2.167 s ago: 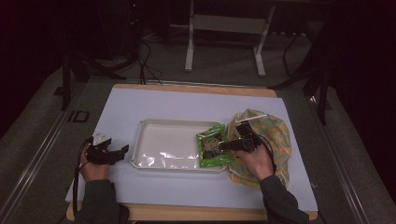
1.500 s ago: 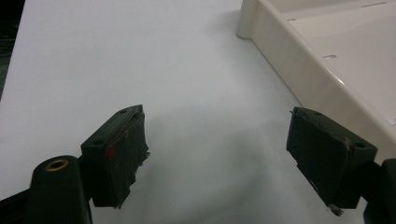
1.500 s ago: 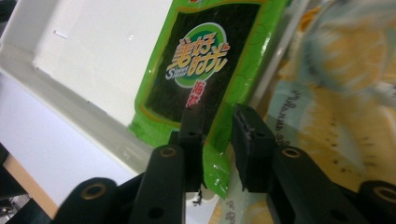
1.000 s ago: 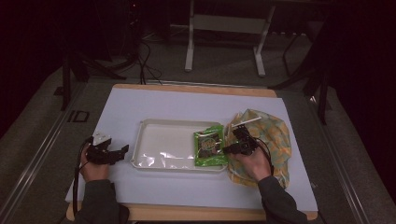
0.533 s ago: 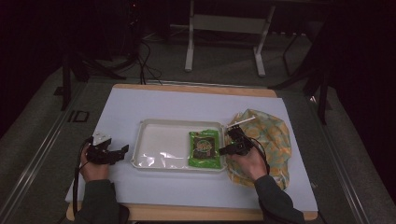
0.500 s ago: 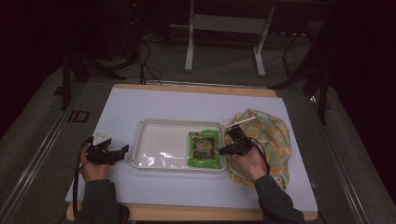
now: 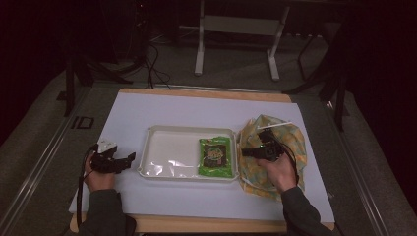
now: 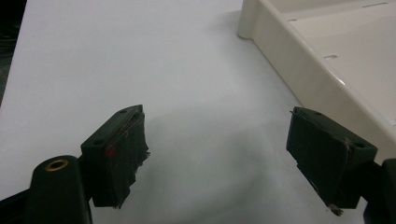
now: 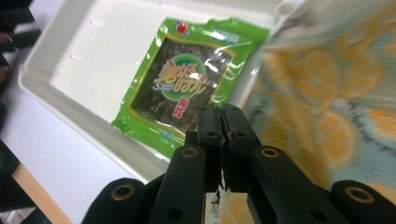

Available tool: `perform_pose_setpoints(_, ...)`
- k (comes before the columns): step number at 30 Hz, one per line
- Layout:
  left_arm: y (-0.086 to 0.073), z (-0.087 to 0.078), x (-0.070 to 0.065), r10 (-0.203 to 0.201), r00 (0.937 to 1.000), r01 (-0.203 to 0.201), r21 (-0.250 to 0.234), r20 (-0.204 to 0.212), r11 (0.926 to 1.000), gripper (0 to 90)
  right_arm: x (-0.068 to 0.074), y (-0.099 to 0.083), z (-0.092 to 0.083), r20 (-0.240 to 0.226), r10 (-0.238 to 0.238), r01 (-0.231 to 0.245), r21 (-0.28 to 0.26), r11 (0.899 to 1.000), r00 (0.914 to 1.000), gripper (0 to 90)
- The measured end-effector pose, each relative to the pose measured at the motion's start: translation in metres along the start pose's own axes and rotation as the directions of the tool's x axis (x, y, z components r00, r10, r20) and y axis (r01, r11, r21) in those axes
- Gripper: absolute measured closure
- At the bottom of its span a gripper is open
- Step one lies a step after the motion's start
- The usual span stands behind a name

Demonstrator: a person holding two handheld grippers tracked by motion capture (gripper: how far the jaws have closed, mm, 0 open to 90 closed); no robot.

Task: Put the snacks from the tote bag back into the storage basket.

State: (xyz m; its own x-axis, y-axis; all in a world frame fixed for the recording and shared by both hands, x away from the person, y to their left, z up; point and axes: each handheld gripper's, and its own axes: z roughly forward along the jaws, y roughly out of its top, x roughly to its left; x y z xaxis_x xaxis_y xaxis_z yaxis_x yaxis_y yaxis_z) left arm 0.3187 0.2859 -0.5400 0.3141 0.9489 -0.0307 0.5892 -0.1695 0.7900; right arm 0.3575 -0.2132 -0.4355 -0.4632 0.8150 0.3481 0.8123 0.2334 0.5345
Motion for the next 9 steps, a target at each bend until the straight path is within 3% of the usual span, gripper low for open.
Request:
perform_pose_setpoints(4,0.000,0.000,0.000,-0.003,1.0000,0.003,-0.003,0.000,1.0000,20.4,-0.007,-0.001,-0.014,0.002,0.013,-0.013,-0.054,0.998,0.9999,87.4)
perform_pose_setpoints(9,0.000,0.000,0.000,-0.004,1.0000,0.004,-0.003,0.001,1.0000,20.4,-0.015,-0.005,-0.023,0.003,0.035,-0.035,-0.086,0.996,0.9994,87.8)
